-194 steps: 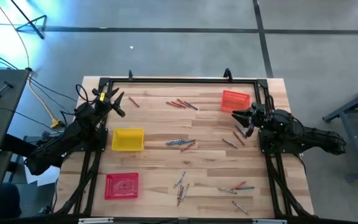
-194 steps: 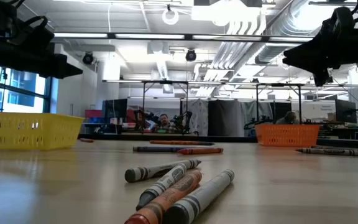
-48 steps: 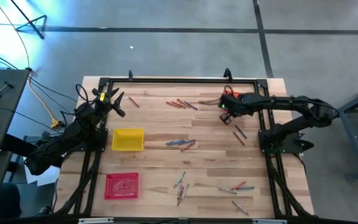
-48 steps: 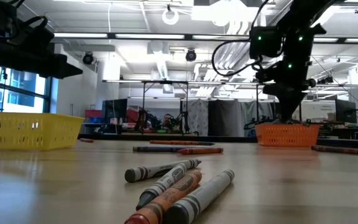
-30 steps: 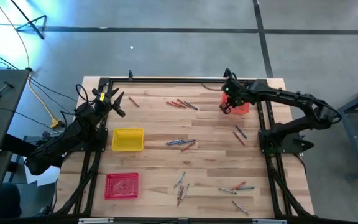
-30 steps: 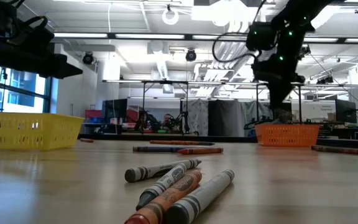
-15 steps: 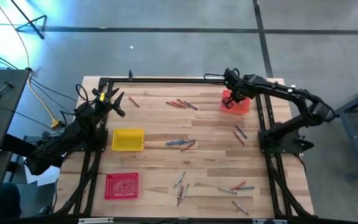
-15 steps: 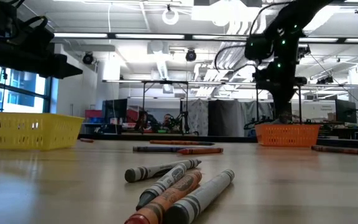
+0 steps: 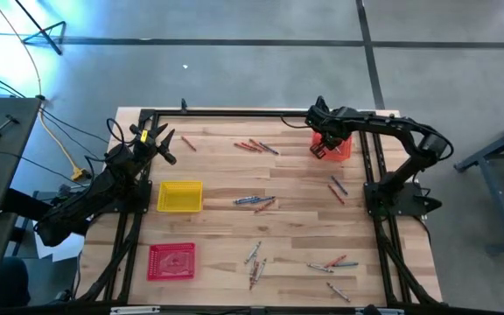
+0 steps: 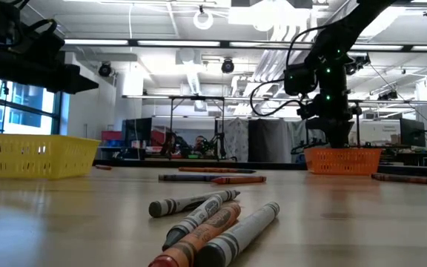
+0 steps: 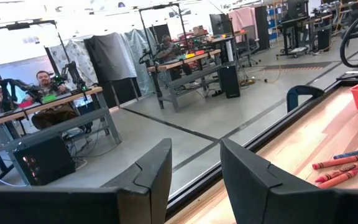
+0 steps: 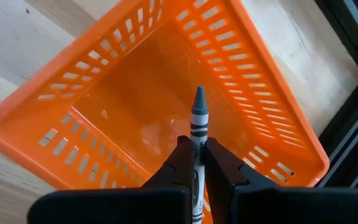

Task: Sort crayons
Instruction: Put the gray crayon into the orange bin, then put the orange crayon into the yellow bin

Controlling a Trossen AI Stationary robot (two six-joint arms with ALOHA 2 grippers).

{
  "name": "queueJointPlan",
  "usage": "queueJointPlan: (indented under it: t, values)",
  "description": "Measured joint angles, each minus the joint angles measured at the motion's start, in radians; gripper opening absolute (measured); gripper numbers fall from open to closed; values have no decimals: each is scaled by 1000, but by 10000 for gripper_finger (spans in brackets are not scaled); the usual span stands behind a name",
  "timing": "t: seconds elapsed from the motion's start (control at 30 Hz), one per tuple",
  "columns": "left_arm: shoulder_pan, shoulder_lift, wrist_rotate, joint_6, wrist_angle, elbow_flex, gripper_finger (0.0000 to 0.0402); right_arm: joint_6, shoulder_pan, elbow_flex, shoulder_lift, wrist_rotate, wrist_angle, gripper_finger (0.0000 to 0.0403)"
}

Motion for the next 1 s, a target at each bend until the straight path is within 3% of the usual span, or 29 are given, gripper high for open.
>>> queueJointPlan:
  t: [0.73, 1.0]
  values:
    - [0, 0, 0, 0, 0, 0, 127, -21, 0, 1, 0, -1, -21, 86]
    - [0, 0, 0, 0, 0, 0, 127, 39, 33, 175, -43, -27, -308, 89]
